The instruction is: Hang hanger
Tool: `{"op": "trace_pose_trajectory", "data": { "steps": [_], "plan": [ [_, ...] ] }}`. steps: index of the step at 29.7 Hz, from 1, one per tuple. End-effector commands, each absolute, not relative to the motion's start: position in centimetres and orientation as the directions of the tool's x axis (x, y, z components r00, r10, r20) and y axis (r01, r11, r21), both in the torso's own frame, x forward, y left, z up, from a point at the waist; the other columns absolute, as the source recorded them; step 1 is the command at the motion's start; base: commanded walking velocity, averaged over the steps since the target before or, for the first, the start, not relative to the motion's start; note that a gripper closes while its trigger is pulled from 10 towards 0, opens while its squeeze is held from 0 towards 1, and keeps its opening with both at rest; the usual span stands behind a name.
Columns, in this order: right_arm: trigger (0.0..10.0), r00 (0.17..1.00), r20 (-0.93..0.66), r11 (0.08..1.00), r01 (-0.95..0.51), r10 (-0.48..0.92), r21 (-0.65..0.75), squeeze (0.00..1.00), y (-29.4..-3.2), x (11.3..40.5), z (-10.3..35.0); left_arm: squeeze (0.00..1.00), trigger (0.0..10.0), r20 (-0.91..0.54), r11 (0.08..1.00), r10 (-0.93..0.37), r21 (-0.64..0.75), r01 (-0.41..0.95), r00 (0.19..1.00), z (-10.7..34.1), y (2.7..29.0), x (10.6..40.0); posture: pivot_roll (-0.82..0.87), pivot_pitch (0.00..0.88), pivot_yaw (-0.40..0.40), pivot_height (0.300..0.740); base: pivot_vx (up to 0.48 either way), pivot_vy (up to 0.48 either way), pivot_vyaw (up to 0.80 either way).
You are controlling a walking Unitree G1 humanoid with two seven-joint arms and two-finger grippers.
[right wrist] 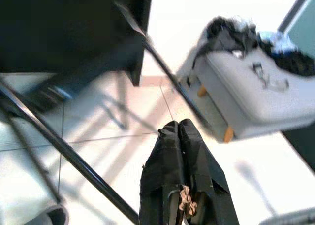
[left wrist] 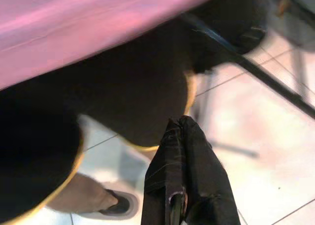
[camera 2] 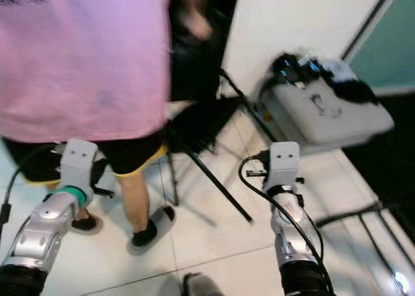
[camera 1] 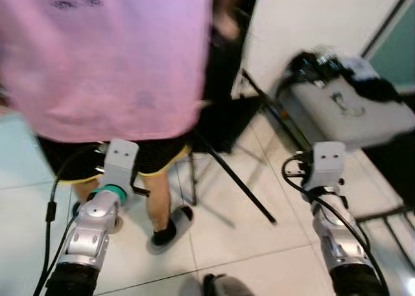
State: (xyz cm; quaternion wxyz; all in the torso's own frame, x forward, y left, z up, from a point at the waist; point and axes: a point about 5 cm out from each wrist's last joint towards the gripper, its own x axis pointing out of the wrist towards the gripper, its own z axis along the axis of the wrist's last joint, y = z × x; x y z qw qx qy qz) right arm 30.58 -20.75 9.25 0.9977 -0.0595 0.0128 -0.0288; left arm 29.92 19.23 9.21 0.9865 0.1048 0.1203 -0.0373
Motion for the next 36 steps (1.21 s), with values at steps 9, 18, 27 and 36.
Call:
{"op": "trace_pose_trajectory", "data": {
  "steps": [9,18,27,36],
  "plan": [
    [10.0,0.997,-0.016,0.991,0.079,-0.081,-0.112,0.0,-21.3,30.5,9.6,0.0,10.0,-0.232,0.981,-0.109,0.133,0.142,0.967,9.6,18.3,29.8,-0.05,0.041,0.033,0.74,0.0,0.0,-0.78],
    [10.0,0.996,0.044,0.993,0.085,-0.082,-0.084,0.0,-20.9,30.8,11.2,0.0,10.0,-0.109,0.974,-0.208,0.066,0.216,0.972,12.4,16.7,30.8,-0.07,0.042,0.039,0.74,0.0,0.0,-0.79],
    [10.0,0.972,0.191,0.99,0.143,-0.14,0.001,0.0,-20.4,30.9,14.6,0.0,10.0,0.048,0.926,-0.378,0.017,0.377,0.925,16.2,13.3,32.8,-0.1,0.037,0.059,0.74,0.0,0.0,-0.78],
    [10.0,0.97,0.199,0.99,0.14,-0.14,0.019,0.0,-20.2,30.7,15.1,0.0,10.0,0.112,0.886,-0.462,0.009,0.464,0.88,18.0,10.1,33.7,-0.12,0.034,0.069,0.74,0.0,0.0,-0.78]
  ]
}}
